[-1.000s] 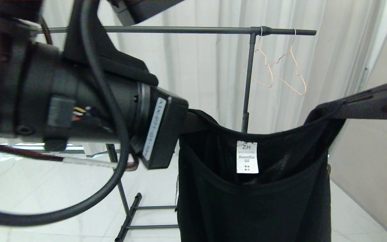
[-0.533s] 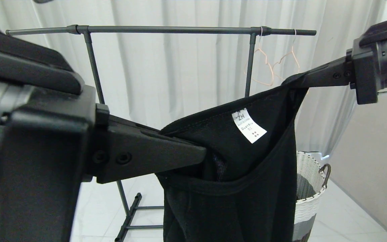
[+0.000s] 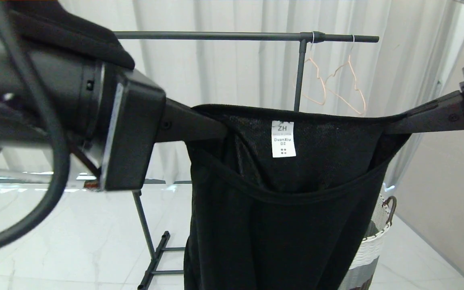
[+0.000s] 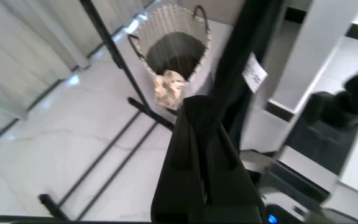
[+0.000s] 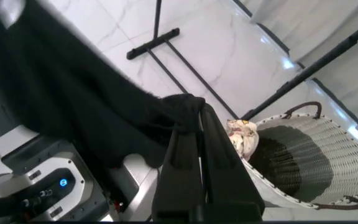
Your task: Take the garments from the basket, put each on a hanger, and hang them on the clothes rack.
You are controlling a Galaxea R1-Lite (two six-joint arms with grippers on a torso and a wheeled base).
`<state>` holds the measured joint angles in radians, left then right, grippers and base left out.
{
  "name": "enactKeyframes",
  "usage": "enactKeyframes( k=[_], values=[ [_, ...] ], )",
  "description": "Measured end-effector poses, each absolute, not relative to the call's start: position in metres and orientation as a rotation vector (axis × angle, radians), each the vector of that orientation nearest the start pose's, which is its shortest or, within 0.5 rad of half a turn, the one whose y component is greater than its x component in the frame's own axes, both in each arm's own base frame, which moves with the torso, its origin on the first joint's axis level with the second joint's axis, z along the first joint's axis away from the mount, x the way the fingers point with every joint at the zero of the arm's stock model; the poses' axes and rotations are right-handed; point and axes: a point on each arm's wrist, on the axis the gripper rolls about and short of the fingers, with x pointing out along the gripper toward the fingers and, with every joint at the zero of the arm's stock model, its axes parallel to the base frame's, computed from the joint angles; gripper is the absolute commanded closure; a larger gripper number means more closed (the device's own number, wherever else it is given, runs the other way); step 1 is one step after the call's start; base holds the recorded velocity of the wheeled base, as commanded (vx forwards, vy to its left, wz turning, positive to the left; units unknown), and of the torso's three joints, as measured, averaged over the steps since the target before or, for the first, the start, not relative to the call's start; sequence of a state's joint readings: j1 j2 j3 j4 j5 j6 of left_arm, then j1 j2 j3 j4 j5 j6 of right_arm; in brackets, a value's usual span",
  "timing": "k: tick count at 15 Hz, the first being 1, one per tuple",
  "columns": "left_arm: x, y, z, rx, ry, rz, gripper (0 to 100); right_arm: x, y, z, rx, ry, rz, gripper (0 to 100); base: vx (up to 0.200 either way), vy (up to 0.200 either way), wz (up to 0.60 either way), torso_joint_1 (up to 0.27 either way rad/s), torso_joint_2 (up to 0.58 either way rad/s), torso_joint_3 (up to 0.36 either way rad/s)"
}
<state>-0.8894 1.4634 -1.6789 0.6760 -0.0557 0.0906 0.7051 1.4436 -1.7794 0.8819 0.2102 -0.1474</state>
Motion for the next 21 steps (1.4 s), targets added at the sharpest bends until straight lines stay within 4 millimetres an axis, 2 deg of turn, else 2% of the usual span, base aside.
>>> enactKeyframes(
  k=[4,5,9,12,14,15,17,21],
  values=[
    [0.149,-0.175,0.361,0.283,0.41,-0.924,100,0.13,0.119,0.376,-0.272,0.463,0.94,100,0.0,0.0,0.0,0.0,0.0,0.0],
    [0.15,-0.176,0.361,0.284,0.413,-0.923,100,0.13,0.118,0.376,-0.271,0.463,0.94,0,0.0,0.0,0.0,0.0,0.0,0.0],
    [0.154,-0.179,0.357,0.29,0.426,-0.902,100,0.124,0.114,0.37,-0.276,0.485,0.938,0,0.0,0.0,0.0,0.0,0.0,0.0],
    [0.166,-0.184,0.353,0.309,0.422,-0.794,100,0.113,0.102,0.359,-0.282,0.513,0.929,0,0.0,0.0,0.0,0.0,0.0,0.0],
    [0.169,-0.184,0.346,0.329,0.442,-0.753,100,0.113,0.089,0.357,-0.282,0.516,0.806,0,0.0,0.0,0.0,0.0,0.0,0.0],
    [0.171,-0.18,0.343,0.339,0.455,-0.724,100,0.116,0.08,0.356,-0.294,0.529,0.68,0,0.0,0.0,0.0,0.0,0.0,0.0],
    [0.173,-0.163,0.334,0.348,0.49,-0.659,100,0.123,0.059,0.35,-0.305,0.582,0.419,0,0.0,0.0,0.0,0.0,0.0,0.0],
    [0.18,-0.096,0.315,0.31,0.579,-0.373,100,0.128,0.023,0.327,-0.278,0.711,0.071,0,0.0,0.0,0.0,0.0,0.0,0.0]
  ],
)
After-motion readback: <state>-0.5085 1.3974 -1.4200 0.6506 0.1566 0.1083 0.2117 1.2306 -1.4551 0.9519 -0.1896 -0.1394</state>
